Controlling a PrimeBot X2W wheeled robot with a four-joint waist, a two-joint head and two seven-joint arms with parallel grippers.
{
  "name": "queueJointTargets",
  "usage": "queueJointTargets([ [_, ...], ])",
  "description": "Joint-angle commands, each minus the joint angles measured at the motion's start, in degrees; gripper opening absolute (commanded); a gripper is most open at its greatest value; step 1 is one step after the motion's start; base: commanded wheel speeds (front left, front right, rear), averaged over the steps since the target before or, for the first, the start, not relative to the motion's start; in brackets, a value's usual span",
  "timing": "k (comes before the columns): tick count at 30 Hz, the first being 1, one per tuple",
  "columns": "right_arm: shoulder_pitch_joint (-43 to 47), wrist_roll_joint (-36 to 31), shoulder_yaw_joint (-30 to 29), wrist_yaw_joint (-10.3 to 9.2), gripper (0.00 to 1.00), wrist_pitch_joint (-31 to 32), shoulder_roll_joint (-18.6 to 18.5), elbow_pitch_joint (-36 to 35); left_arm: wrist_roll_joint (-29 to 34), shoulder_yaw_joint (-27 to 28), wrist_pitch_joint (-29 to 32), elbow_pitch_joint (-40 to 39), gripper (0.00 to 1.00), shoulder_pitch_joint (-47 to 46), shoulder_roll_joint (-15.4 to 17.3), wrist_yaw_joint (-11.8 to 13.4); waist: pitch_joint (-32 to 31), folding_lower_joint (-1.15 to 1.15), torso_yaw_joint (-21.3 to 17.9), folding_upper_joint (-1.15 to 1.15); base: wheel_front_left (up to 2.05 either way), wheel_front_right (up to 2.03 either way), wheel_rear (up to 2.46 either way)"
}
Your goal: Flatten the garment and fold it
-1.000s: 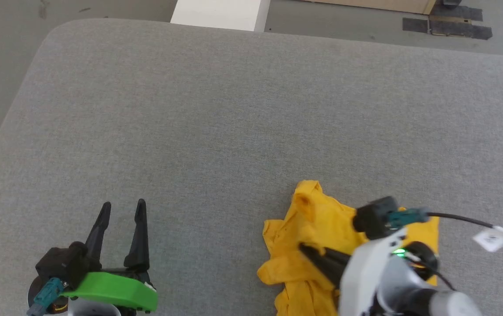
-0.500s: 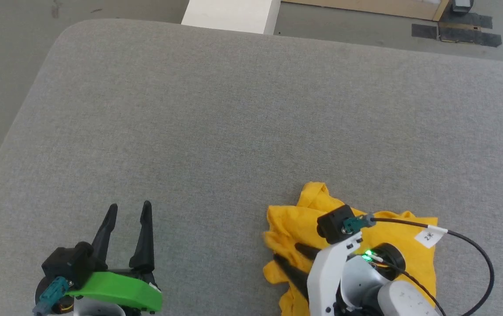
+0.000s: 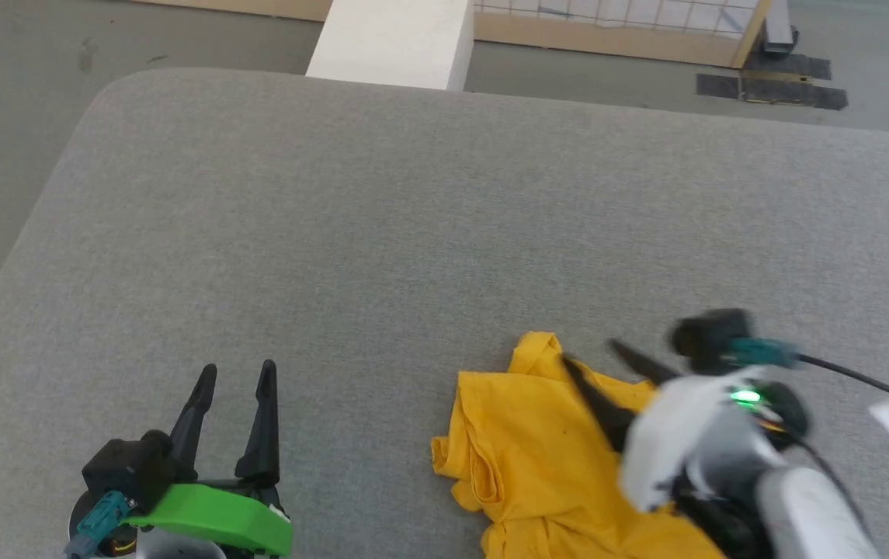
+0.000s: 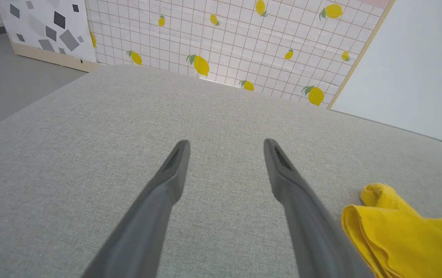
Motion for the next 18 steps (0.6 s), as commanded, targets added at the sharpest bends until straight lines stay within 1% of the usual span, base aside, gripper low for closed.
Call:
queueJointTargets([
  [1,2.3,-1.3,-2.4,0.19,1.0,-0.2,0.0,-1.7,0.0,0.1,0.1,-0.3,1.0,0.1,0.4,0.2,-0.2,0.0,-0.7,0.0,0.0,0.0,0.0],
  [6,9.9,-3.5,-12.0,0.19,1.0,2.0,0.0,-9.0,0.1,0.1,0.1,-1.2,1.0,0.5,0.8,0.4,0.5,0.0,-1.8,0.0,0.0,0.0,0.0],
  [10,14.6,-3.5,-16.4,0.19,1.0,3.6,0.0,-11.5,0.1,0.3,0.1,-1.6,1.0,0.5,1.0,0.4,1.5,0.0,-2.3,0.0,0.0,0.0,0.0],
  [13,16.4,-2.6,-17.8,0.19,1.0,3.9,0.0,-10.9,0.1,0.3,0.0,-1.8,1.0,0.4,1.1,0.3,1.9,0.0,-2.3,0.0,0.0,0.0,0.0],
  [18,16.8,-0.3,-18.1,0.19,1.0,4.3,0.0,-6.3,1.2,0.2,0.0,-2.4,1.0,-0.6,1.8,0.2,2.3,0.0,-1.7,0.0,0.0,0.0,0.0],
])
